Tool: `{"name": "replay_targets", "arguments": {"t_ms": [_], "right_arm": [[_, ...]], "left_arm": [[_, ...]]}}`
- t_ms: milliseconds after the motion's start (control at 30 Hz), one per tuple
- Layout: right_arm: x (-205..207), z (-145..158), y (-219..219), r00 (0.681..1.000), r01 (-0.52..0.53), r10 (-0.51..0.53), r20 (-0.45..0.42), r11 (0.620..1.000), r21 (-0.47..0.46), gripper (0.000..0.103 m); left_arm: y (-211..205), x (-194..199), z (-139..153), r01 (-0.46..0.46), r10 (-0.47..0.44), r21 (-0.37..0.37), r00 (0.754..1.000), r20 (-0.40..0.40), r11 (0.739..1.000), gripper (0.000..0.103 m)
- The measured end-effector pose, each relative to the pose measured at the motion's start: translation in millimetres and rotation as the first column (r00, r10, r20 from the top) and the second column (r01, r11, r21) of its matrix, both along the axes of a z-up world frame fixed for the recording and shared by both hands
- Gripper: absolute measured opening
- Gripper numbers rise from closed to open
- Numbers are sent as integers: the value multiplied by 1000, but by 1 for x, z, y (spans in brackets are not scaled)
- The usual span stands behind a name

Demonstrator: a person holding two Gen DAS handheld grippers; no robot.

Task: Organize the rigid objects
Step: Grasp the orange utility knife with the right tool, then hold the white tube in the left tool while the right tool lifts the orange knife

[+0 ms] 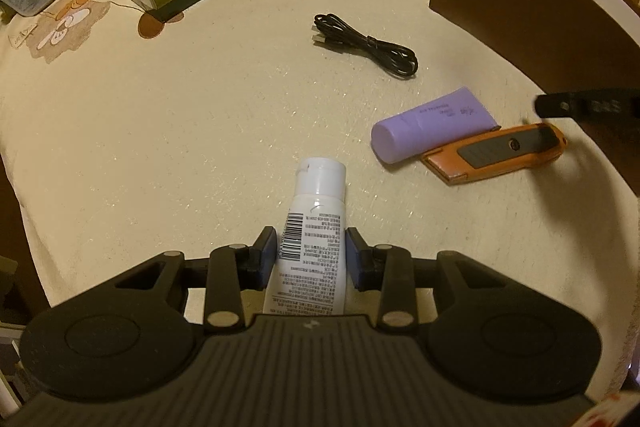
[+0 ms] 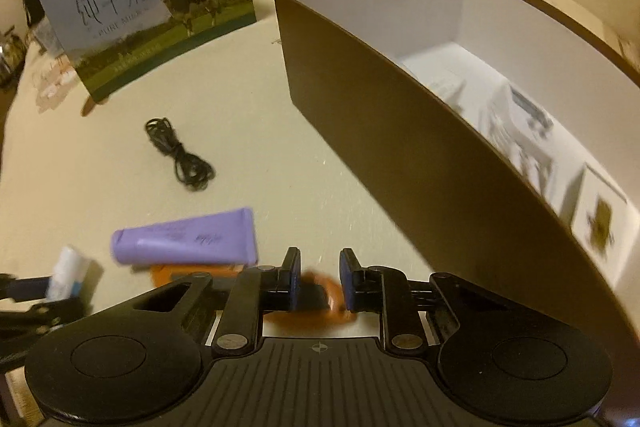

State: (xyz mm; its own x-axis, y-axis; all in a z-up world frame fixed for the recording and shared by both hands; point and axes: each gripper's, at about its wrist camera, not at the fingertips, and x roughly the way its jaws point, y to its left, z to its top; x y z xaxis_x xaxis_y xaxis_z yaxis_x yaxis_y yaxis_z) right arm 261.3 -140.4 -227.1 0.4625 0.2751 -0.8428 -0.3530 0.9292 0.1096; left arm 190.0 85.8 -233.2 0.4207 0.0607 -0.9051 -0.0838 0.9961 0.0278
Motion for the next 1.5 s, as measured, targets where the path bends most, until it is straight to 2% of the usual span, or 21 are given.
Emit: {"name": "replay_targets", "arguments": {"t_ms": [133,200,300,400,533,667,767,900,1033,1400,1500], "right_arm": [[13,-15,5,998,-36,34,-61,999,-35,18],[15,-18,3,995,-43,41,-92,999,-25,18],[17,-22,2,979,-78,78,-187,997,7,18],[5,-23,5,969,-130,128,-213,992,9,18],[-21,-25,4,963,-116,125,-238,992,48,18],[-55,-25,5,977,-89,95,-192,995,41,18],[-69,-19,2,990,7,-4,-140,1000,27,19],[-72,-8,-3,990,96,-80,-120,986,135,20],[-65,-11,10,995,36,-24,-99,992,119,34],[-57,-16,33,997,-37,44,-71,994,98,41],[-58,-20,40,997,-46,50,-66,998,53,41]], "left_arm": [[-1,1,-2,-1,1,-4,1000,-13,1000,32],[-1,1,-4,-2,2,-10,1000,-24,1000,32],[-3,-1,-6,-6,6,-15,1000,-30,1000,32],[-5,-1,-6,-3,2,-16,1000,-30,1000,32],[-8,-2,-6,8,-8,-20,999,-31,1000,32],[-10,-2,-7,17,-18,-22,999,-32,1000,32],[-10,-2,-8,18,-19,-20,999,-34,1000,32],[-7,-1,-7,8,-9,-20,999,-33,1000,32],[-4,2,-7,-13,13,-22,999,-32,1000,32],[-1,13,-8,-44,43,-20,999,-31,999,32],[-1,14,-9,-44,43,-18,999,-31,999,32]]}}
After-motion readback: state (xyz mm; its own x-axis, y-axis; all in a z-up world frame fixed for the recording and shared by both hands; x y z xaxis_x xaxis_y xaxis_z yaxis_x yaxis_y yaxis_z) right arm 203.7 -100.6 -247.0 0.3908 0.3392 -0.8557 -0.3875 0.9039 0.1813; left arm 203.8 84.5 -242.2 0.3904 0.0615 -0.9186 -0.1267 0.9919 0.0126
